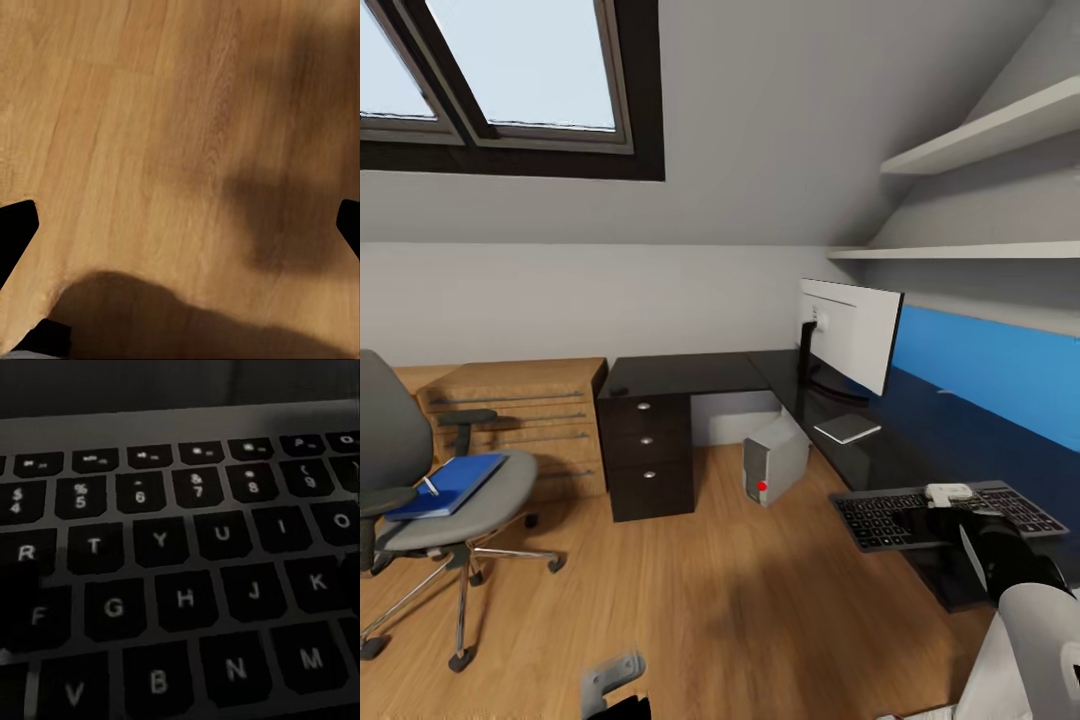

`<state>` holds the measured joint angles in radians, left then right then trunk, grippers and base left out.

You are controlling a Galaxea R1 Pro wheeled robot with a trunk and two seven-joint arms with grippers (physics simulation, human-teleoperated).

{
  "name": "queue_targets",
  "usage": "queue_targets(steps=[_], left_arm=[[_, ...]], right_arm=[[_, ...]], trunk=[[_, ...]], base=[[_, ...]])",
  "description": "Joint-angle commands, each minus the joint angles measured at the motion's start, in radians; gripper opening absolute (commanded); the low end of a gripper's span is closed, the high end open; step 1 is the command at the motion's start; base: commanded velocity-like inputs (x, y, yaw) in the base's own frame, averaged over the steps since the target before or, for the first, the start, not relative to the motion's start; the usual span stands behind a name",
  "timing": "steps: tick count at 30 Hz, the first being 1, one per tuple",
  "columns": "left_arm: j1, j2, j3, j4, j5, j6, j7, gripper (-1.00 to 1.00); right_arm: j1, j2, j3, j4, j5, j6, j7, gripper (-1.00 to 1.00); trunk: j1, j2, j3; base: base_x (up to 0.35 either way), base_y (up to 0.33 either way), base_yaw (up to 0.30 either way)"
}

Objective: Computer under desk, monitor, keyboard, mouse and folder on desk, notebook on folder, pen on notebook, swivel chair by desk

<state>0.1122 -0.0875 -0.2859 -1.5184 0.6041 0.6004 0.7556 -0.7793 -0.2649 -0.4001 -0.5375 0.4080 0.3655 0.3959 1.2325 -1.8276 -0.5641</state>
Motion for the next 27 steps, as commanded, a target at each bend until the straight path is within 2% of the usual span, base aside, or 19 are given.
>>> queue_targets(steps=[1,8,27], left_arm=[[0.0,0.0,-0.001,0.004,0.008,0.001,0.008,1.0],[0.0,0.0,-0.001,0.008,0.007,0.001,0.008,1.0],[0.0,0.0,0.0,0.008,0.006,0.001,0.008,1.0]], right_arm=[[0.0,0.001,-0.004,0.059,0.026,0.001,0.008,1.0],[0.0,0.002,-0.003,0.059,0.026,0.001,0.007,1.0],[0.0,0.004,-0.004,0.06,0.025,0.001,0.01,1.0]], trunk=[[0.0,0.0,-0.001],[0.0,0.0,-0.001],[0.0,0.0,-0.001]], base=[[-0.269,-0.206,0.0],[-0.216,-0.199,0.0],[-0.01,-0.011,0.0]])
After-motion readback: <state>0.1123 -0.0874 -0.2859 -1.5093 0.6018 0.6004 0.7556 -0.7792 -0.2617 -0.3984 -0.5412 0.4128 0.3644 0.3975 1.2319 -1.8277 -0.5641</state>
